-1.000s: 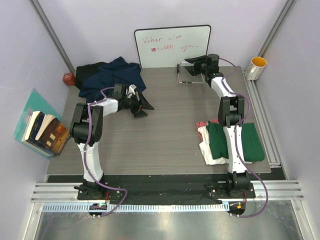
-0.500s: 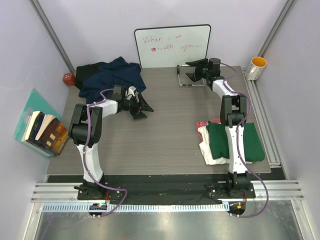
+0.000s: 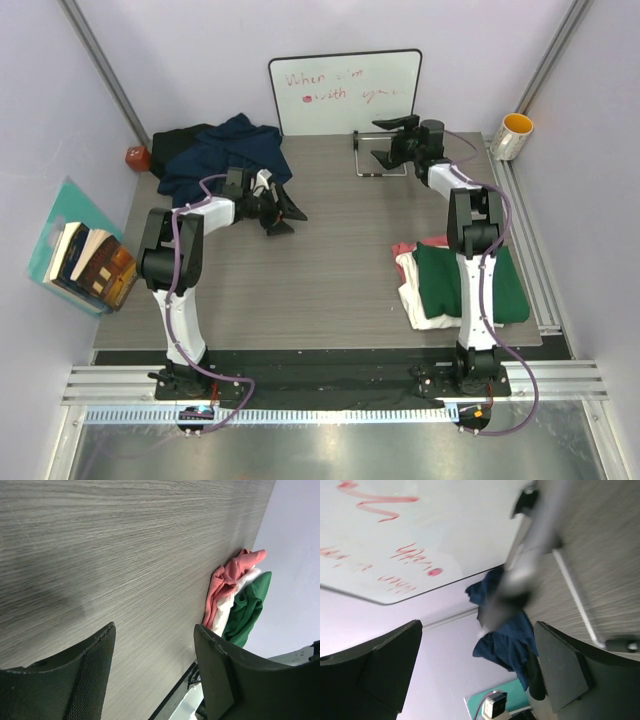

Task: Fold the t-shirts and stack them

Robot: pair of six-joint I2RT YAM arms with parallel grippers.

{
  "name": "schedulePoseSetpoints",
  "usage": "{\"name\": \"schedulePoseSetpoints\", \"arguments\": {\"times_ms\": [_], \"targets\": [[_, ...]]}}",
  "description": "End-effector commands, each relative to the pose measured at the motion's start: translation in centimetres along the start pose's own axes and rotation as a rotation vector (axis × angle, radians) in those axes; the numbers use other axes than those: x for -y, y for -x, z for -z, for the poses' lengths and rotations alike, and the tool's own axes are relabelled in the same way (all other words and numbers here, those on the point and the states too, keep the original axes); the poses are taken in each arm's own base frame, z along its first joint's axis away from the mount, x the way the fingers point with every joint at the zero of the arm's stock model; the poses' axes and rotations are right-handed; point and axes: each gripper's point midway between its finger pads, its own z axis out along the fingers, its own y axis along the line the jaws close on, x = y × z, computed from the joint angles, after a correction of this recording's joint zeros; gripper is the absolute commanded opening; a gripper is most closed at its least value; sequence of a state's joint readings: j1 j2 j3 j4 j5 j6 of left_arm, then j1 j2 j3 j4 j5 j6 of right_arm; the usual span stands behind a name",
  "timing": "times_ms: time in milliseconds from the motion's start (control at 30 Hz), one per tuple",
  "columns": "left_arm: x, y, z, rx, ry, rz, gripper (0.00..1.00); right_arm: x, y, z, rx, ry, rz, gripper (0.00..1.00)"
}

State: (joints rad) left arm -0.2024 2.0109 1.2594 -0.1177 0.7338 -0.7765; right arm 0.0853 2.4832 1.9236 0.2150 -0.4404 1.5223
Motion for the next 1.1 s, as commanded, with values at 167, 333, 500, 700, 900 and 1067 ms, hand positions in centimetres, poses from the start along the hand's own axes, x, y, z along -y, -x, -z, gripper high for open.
{"name": "schedulePoseSetpoints", "arguments": {"times_ms": [167, 333, 500, 700, 900, 1067], "targets": [[1.8, 0.3, 1.5, 0.019, -0.008, -0.047, 0.64, -12.8, -5.5, 7.8, -0.131, 0.182, 0.268, 1.0], [2.4, 0.4, 2.4, 0.038, 0.01, -0.047, 0.64, -2.4, -9.6, 15.0, -0.214, -0.293, 0.543, 1.0], [2.7, 0.0, 4.1, 0.017, 0.117, 0.007, 0.7, 1.8, -19.3, 20.3, -0.395, -0.425, 0.68, 1.0], [3.5, -0.8, 7.8, 0.045, 0.258, 0.013, 0.81, -2.4, -20.2, 23.3, -0.244, -0.369, 0.75, 1.0], [2.3, -3.6, 9.3, 0.044, 0.356, 0.113, 0.86, -1.6, -21.2, 22.0, -0.343, -0.228, 0.561, 1.0], [3.5, -4.1, 11.1, 0.076, 0.415, 0.061, 1.0, -3.3, -19.0, 22.4, -0.141, -0.378, 0.774, 1.0]]}}
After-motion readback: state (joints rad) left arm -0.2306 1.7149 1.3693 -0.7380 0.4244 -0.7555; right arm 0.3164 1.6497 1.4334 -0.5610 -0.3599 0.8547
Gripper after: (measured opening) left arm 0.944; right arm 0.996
